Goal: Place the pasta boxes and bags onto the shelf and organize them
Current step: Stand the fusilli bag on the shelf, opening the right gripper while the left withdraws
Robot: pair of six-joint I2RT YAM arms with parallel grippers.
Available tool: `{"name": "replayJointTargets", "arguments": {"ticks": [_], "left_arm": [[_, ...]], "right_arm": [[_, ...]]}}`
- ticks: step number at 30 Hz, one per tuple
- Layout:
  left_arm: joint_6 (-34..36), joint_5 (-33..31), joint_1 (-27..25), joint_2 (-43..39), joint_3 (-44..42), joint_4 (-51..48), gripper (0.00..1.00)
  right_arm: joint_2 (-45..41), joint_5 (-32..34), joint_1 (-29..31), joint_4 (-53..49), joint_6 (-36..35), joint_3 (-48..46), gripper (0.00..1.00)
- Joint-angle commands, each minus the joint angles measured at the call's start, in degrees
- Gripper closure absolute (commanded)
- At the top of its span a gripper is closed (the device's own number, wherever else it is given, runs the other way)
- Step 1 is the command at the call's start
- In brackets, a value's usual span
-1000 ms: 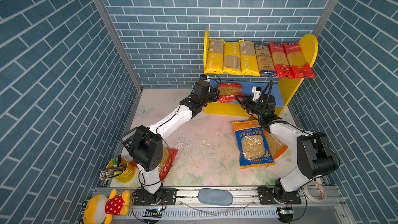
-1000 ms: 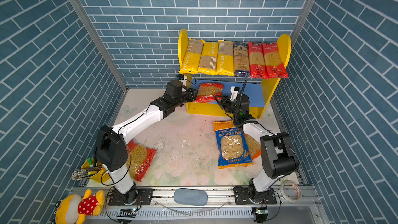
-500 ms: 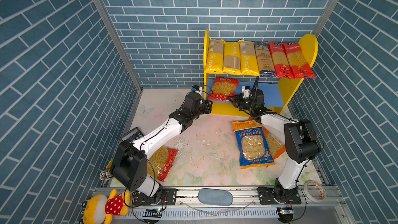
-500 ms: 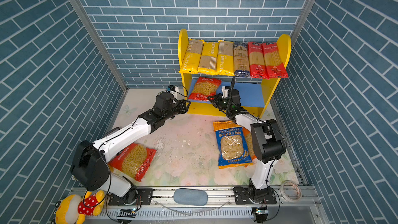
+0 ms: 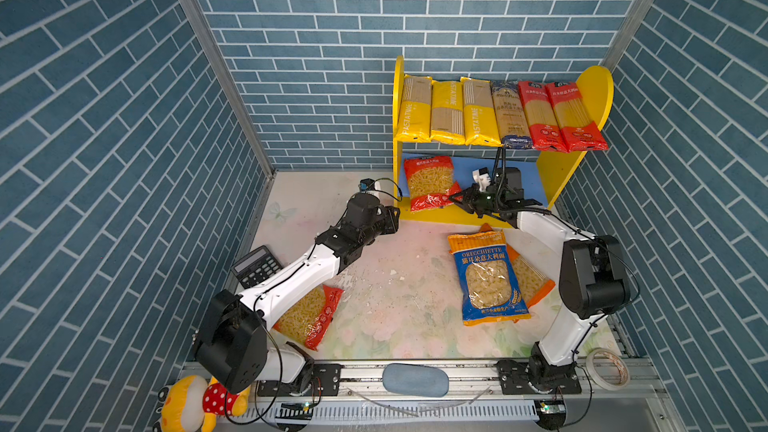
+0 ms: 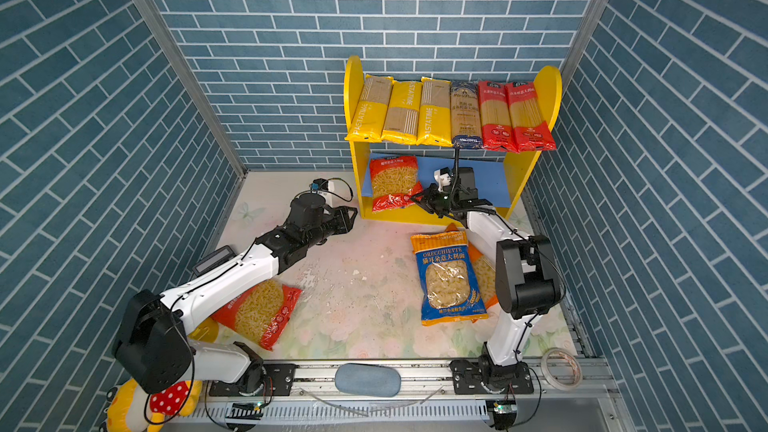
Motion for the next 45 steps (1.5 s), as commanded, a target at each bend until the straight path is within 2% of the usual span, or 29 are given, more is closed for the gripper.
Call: {"name": "replayJointTargets", "arguments": {"ticks": [1,3,6,8,14,23,24,26,28,31,41,45], "left_arm": [[0.62,-1.34,0.03,-2.47,-1.68,-0.53,0.57],[0.37,-1.69,0.03,-3.01,-2.67,-0.52,0.57],[-0.66,-1.40,-0.08,-3.30,-3.99,-0.19,0.57],[-1.39,-1.04,-0.15,-3.20,-4.85,0.25,0.57],[-1.73,-0.99,-0.75,-3.21,-5.43,0.36,0.57],[-1.80,-1.35,-0.90,-5.06,-7.36,0.10,0.57],[-1.86,-1.26,-0.83,-5.06,-7.53,0.18,0.57],[-1.96,-1.17,-0.83,-5.31,-7.81,0.19,0.57],[-2.00,-1.17,-0.83,-5.64,-7.99,0.11,0.57],[-1.91,-1.34,-0.83,-6.04,-8.21,-0.12,0.57],[-2.46,-1.12,-0.83,-6.31,-8.91,0.19,0.57],[-2.81,-1.09,-1.16,-6.34,-9.31,0.71,0.57]], "right_arm": [[0.02,-0.01,-0.08,-3.30,-3.44,5.34,1.00],[0.36,-0.21,0.36,1.99,0.13,4.83,1.00],[0.59,0.14,0.97,15.76,9.54,1.67,1.00],[1.63,1.03,1.91,20.17,12.90,1.79,1.00],[5.72,3.85,3.83,19.63,14.36,5.73,1.00],[6.49,3.10,3.75,19.98,14.74,1.92,1.00],[5.98,2.96,3.76,20.33,14.72,1.31,0.97],[4.79,2.83,3.75,20.26,14.47,0.43,0.79],[3.78,2.50,3.75,20.15,14.31,-0.37,0.66],[2.05,2.81,3.77,19.76,14.35,-1.95,0.62],[0.31,7.71,3.80,22.46,18.42,-4.75,0.69],[0.36,9.34,4.22,25.96,21.36,-6.27,0.76]]}}
